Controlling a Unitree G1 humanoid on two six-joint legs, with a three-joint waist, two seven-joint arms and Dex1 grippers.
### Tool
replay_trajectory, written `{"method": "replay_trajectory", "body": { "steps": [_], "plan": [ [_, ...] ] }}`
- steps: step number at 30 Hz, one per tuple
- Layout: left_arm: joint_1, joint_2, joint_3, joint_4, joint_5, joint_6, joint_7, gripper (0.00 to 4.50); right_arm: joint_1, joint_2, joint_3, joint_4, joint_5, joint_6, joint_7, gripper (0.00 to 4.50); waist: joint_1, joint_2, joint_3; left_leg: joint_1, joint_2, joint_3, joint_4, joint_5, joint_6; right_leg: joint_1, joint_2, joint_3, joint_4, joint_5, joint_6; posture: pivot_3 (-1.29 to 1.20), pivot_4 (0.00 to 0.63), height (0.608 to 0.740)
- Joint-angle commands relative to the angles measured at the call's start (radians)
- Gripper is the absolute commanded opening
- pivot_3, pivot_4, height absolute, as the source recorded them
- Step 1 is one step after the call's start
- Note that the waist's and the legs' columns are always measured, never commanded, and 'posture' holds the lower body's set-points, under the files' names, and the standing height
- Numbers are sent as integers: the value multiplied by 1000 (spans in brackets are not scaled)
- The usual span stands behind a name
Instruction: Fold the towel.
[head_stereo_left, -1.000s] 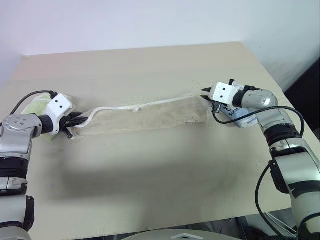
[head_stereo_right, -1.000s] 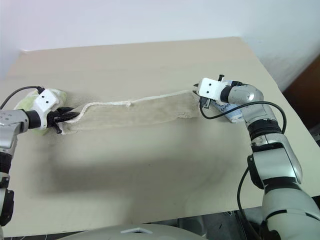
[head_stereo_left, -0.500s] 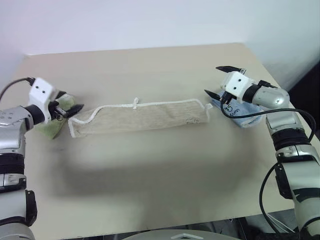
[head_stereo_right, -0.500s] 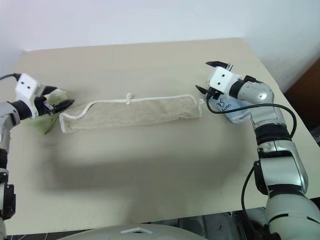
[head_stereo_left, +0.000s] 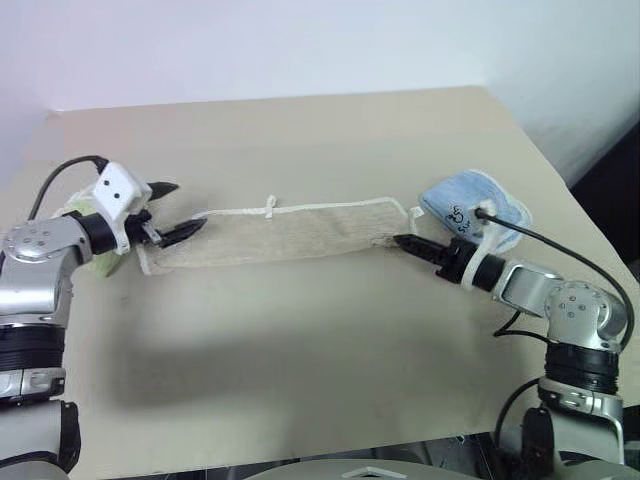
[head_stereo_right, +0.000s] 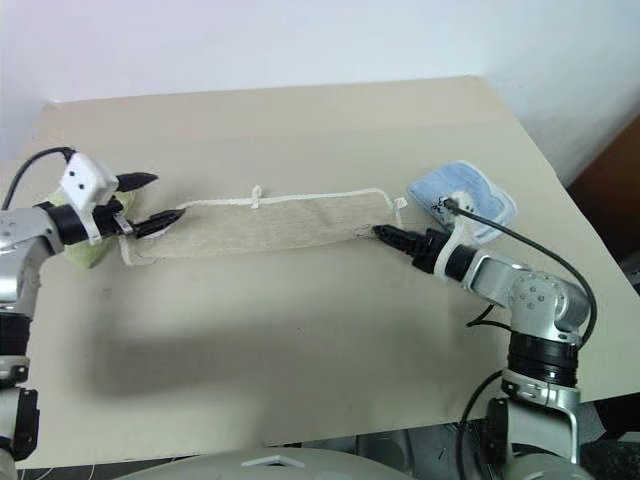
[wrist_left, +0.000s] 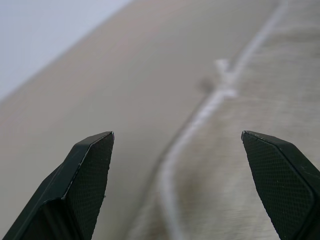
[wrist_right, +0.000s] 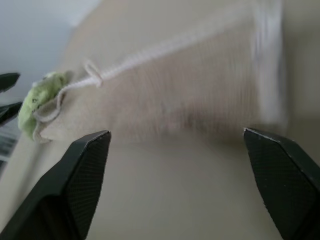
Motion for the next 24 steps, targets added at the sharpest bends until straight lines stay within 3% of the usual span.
{"method": "replay_trajectory", "body": {
  "steps": [1, 6, 15, 22, 24],
  "plan": [
    [23, 6, -24, -79, -7, 1, -30, 4316, -41, 73, -135, -26, 69, 132, -164, 4422, -1, 0, 0, 0, 0, 0, 0, 0, 0, 0, 0, 0, 0, 0, 0, 0, 150, 731],
    [78, 0, -86, -129, 42, -47, -50, 4316, -145, 211, -291, 53, 83, 148, -361, 4422, -6, 0, 0, 1, -1, 1, 0, 0, 0, 1, 1, 0, 0, 0, 0, 0, 150, 731],
    [76, -20, -80, -161, 9, -13, -39, 4316, -265, 320, -312, 177, 33, 60, -525, 4422, -12, 0, 0, 1, 0, 1, 0, 0, 1, 1, 3, 0, 0, 0, 0, 0, 150, 731],
    [111, -22, -75, -205, -8, 3, -30, 4316, -306, 335, -338, 248, 21, -39, -628, 4422, -24, 1, -1, 7, 1, 1, 0, 0, 1, 7, 4, 0, -1, 0, 0, 0, 150, 731],
    [130, -27, -77, -229, -15, 10, -28, 4328, -315, 323, -342, 262, 25, -75, -634, 3887, -30, 2, 0, 10, 2, 1, 0, 0, 1, 12, 5, 0, -4, -1, 0, 0, 150, 731]
  ]
}}
